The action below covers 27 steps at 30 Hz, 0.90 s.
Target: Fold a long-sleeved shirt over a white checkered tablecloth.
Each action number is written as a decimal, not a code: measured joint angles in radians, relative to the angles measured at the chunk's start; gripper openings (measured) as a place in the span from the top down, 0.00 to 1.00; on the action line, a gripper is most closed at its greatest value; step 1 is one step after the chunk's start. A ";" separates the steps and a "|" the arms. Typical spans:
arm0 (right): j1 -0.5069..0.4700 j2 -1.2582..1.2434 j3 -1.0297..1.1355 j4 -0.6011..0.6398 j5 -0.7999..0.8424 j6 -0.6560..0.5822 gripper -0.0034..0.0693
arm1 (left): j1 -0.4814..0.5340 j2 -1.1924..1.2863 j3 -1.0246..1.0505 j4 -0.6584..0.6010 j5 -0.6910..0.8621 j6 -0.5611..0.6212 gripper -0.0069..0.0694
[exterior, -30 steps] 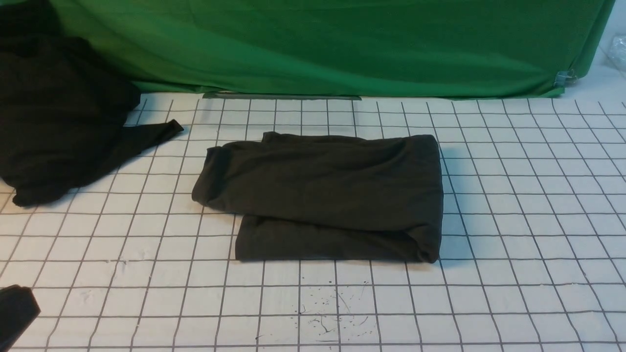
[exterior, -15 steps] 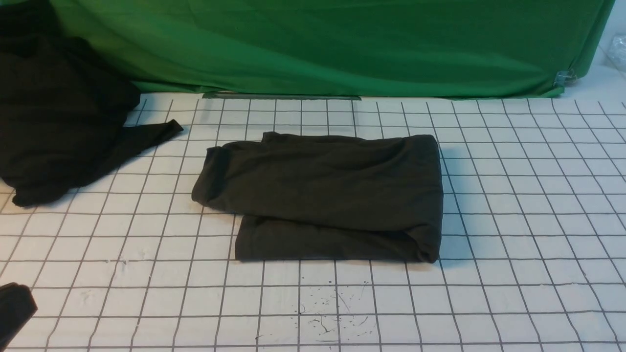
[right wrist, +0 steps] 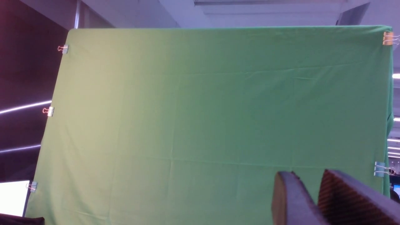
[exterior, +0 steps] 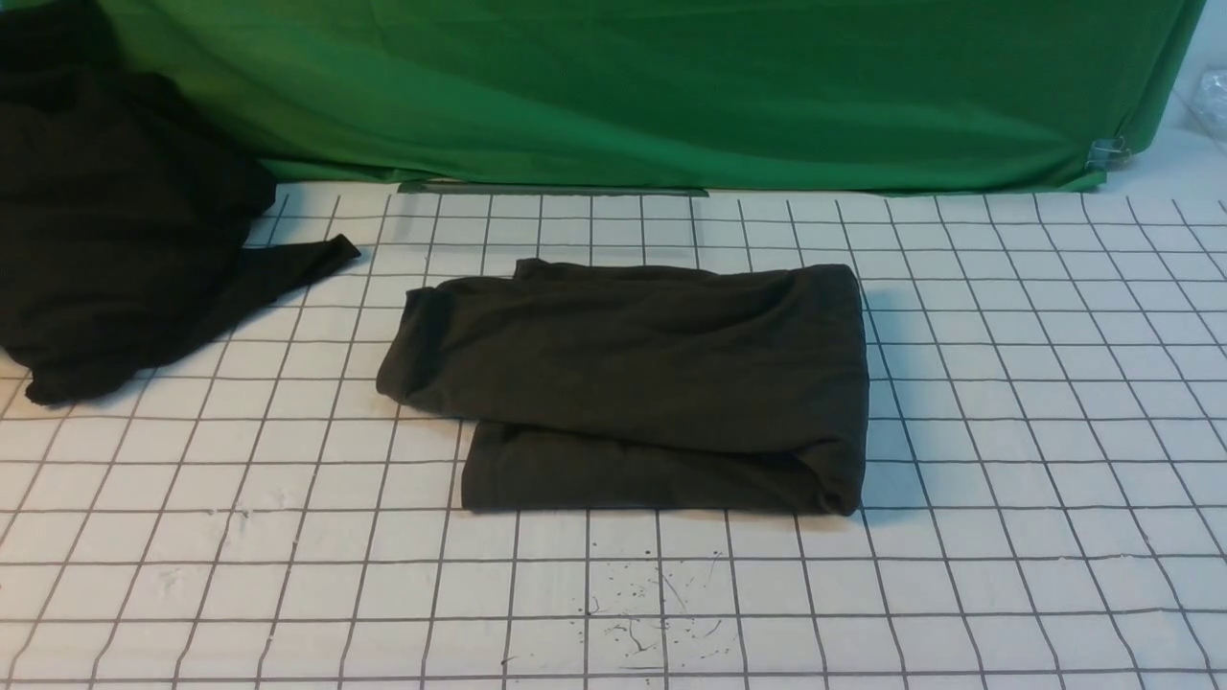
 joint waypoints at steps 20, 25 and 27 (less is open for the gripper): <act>0.000 0.000 0.000 0.000 0.000 0.000 0.71 | 0.001 -0.006 0.007 0.029 0.118 0.001 0.90; 0.000 0.000 0.000 0.000 0.000 0.000 0.69 | 0.001 -0.006 0.007 0.029 0.118 0.001 0.90; 0.000 0.000 0.000 0.000 0.000 0.000 0.69 | 0.001 -0.006 0.007 0.029 0.118 0.001 0.90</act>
